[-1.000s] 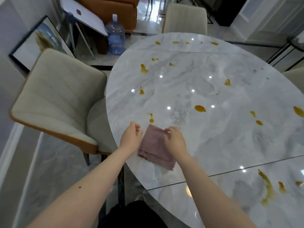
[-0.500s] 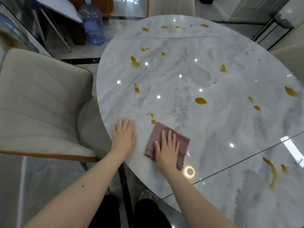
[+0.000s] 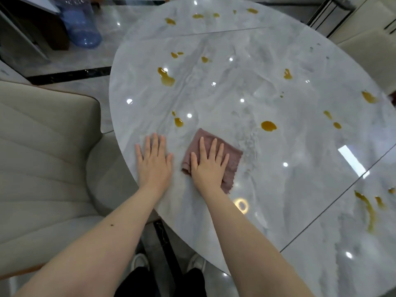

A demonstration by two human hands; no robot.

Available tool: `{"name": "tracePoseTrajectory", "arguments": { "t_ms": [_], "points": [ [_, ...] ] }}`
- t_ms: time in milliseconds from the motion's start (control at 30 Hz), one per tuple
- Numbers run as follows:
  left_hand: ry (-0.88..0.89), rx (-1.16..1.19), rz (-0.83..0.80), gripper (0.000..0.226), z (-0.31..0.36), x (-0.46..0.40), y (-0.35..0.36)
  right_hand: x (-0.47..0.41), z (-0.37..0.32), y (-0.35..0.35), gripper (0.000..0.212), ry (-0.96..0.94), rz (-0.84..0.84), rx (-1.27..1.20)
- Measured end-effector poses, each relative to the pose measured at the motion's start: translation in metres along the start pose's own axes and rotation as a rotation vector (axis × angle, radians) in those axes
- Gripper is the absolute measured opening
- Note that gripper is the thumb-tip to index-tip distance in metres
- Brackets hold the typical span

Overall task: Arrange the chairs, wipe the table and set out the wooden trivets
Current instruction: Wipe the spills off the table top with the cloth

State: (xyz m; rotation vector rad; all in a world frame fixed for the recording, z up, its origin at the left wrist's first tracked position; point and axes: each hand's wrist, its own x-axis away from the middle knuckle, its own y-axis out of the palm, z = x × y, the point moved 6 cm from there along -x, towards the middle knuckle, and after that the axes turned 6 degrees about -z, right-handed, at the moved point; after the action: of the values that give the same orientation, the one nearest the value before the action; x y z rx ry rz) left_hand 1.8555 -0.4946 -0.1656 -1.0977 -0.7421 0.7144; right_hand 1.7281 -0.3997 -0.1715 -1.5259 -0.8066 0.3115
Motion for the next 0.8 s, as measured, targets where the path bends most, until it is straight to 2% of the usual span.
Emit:
{"name": "tracePoseTrajectory", "arguments": {
  "t_ms": [100, 200, 367, 467, 567, 733, 800],
  "points": [
    [0.014, 0.017, 0.042, 0.056, -0.001, 0.000, 0.000, 0.015, -0.009, 0.002, 0.061, -0.155, -0.007, 0.039],
    [0.018, 0.023, 0.047, 0.055, -0.002, 0.001, 0.003, 0.051, 0.016, 0.009, 0.060, -0.261, -0.072, 0.047],
    [0.013, 0.023, 0.034, 0.055, -0.002, 0.001, 0.003, 0.040, 0.060, -0.004, 0.064, -0.126, -0.069, 0.095],
    [0.013, 0.036, 0.038, 0.055, -0.001, 0.000, 0.004, 0.000, 0.045, -0.011, 0.059, -0.016, -0.044, 0.059],
    [0.022, 0.041, 0.037, 0.055, -0.002, -0.001, 0.005, -0.013, 0.019, -0.008, 0.057, 0.003, -0.052, 0.034],
    [0.024, 0.078, 0.030, 0.054, -0.002, 0.000, 0.002, 0.044, 0.016, 0.003, 0.062, -0.280, -0.111, 0.083],
    [0.030, 0.089, 0.021, 0.054, -0.002, -0.001, 0.002, 0.047, 0.034, 0.000, 0.063, -0.282, -0.123, 0.089]
  ]
}}
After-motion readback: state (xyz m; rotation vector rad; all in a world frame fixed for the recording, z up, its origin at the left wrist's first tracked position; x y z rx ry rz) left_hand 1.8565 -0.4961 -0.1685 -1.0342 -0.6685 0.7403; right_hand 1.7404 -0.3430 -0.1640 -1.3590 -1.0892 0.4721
